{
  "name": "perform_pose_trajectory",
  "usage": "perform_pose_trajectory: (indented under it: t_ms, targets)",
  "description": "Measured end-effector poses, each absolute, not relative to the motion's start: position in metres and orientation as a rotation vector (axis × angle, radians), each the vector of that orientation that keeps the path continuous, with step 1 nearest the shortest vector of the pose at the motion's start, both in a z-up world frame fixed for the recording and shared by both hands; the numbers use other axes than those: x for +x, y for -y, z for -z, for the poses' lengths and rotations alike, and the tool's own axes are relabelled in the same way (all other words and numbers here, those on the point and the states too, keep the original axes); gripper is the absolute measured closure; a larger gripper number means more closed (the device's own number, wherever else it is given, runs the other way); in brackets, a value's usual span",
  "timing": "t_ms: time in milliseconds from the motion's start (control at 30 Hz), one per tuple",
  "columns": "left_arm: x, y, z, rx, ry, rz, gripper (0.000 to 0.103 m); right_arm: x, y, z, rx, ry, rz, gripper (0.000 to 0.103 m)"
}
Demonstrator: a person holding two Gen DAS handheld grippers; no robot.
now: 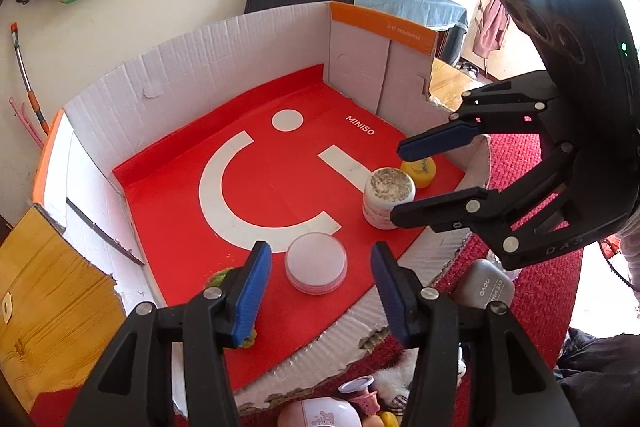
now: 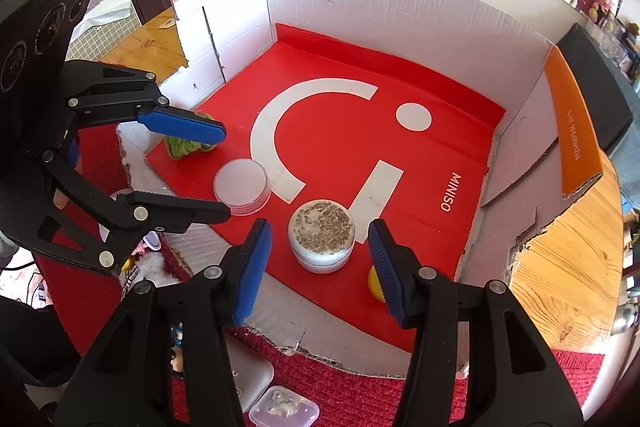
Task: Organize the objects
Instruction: 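Lower both jars into the box and open both tools, then withdraw both tools from the box back over the rug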
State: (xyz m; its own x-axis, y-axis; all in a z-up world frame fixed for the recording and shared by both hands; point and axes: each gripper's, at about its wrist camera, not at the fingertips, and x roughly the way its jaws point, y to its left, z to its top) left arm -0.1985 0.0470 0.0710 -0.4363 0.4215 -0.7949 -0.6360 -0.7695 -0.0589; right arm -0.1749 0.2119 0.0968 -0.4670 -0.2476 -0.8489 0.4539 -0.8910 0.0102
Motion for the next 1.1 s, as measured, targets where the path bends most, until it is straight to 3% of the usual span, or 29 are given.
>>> perform_pose_trajectory:
  t_ms: [100, 200, 400, 667, 833, 1100]
  targets:
    - [-0.193, -0.042, -0.08, -1.096, -0.289, -2.235, 0.041, -0.173, -0.208, -0.104, 1.289, -0.292, 2.391, 0.053]
    - [-0.186, -0.038, -0.089, -1.06, -0.262, -2.263, 0.04, -0.166, -0.209, -0.114, 1.248, -0.285, 2.42, 0.044]
    - [-0.169, -0.027, -0.108, -0.989, -0.208, -2.318, 0.034, -0.156, -0.202, -0.129, 1.18, -0.289, 2.467, 0.044]
    - [-0.138, -0.017, -0.124, -0.877, -0.169, -2.42, 0.025, -0.126, -0.202, -0.148, 1.048, -0.264, 2.569, 0.034]
    - [-0.116, -0.014, -0.129, -0.81, -0.144, -2.487, 0.018, -0.102, -0.202, -0.156, 0.992, -0.275, 2.637, 0.022]
    - [-0.091, -0.005, -0.134, -0.754, -0.057, -2.573, 0.011, -0.071, -0.207, -0.157, 0.905, -0.23, 2.742, 0.013]
